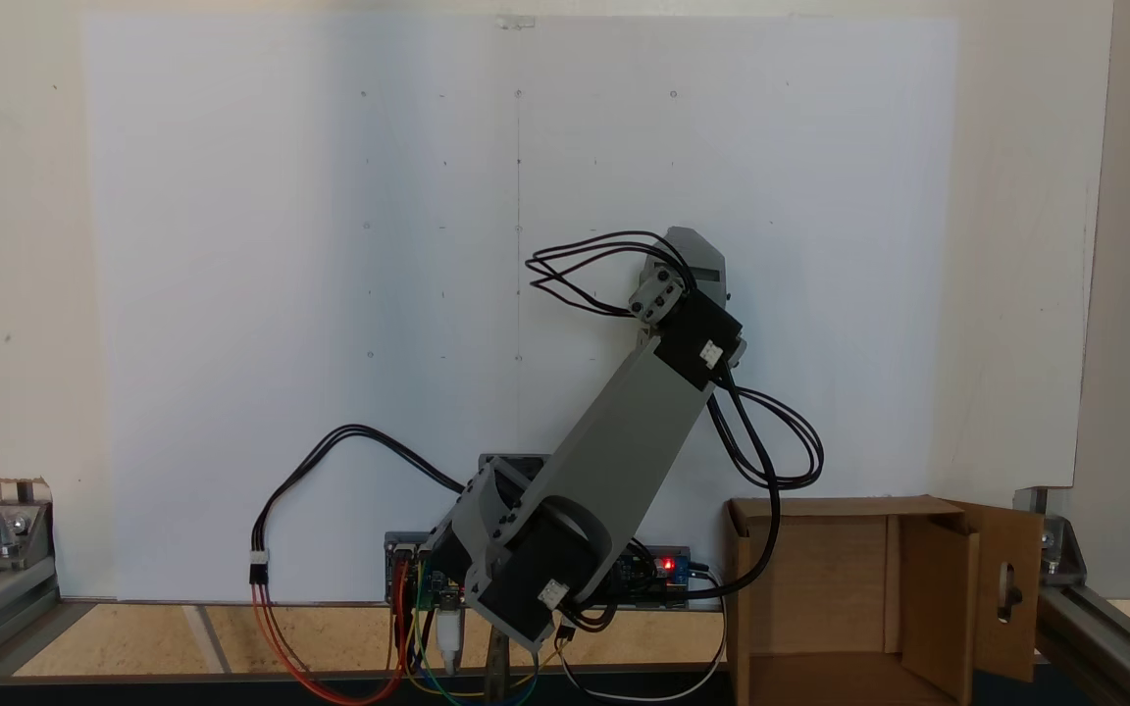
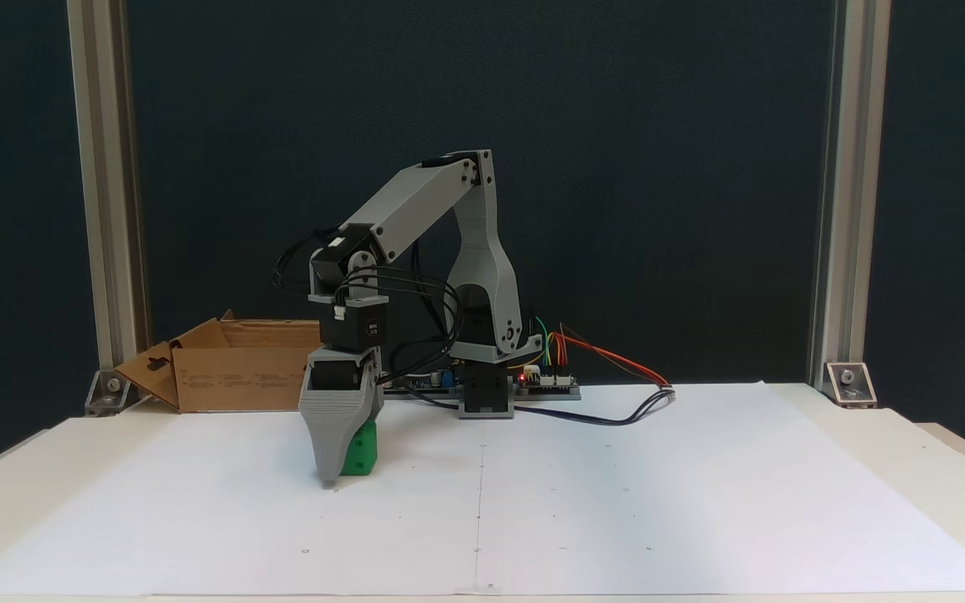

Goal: Grasp a green dice and put it in the bin.

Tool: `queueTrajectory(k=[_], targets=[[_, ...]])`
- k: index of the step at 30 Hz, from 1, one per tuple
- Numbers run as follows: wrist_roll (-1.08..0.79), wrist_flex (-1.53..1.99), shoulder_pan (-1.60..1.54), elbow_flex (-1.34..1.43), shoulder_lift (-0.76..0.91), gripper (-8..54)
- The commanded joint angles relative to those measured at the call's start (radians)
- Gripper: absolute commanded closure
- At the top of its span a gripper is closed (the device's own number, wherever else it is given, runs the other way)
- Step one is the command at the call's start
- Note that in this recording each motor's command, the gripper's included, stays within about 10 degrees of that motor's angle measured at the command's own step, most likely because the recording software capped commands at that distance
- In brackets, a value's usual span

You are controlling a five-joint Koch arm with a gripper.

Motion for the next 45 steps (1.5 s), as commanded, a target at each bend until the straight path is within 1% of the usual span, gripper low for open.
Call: queueTrajectory(k=[1, 2, 3, 6, 7, 9, 12, 14, 16, 21, 26, 30, 34, 40, 43, 45], targets=[[-0.061, -0.026, 0.0, -0.002, 0.002, 13.9], [-0.061, -0.026, 0.0, 0.002, 0.002, 16.9], [-0.06, -0.026, -0.002, 0.008, 0.002, 21.6], [-0.06, -0.026, -0.002, 0.012, 0.002, 32.3], [-0.06, -0.028, -0.005, 0.012, 0.002, 34.0], [-0.057, -0.02, -0.018, 0.012, 0.011, 34.0], [0.008, -0.006, -0.051, 0.011, 0.06, 34.0], [0.064, 0.064, -0.1, -0.006, 0.144, 34.0], [0.132, 0.239, -0.129, -0.146, 0.192, 34.0], [0.239, 0.501, -0.149, -0.457, 0.23, 34.0], [0.264, 0.764, -0.104, -0.756, 0.236, 34.0], [0.265, 0.801, 0.069, -0.756, 0.239, 34.0], [0.295, 0.798, 0.354, -0.765, 0.279, 34.0], [0.293, 0.678, 0.793, -0.773, 0.278, 34.0], [0.29, 0.592, 0.997, -0.772, 0.186, 34.0], [0.281, 0.517, 1.069, -0.773, 0.117, 34.0]])
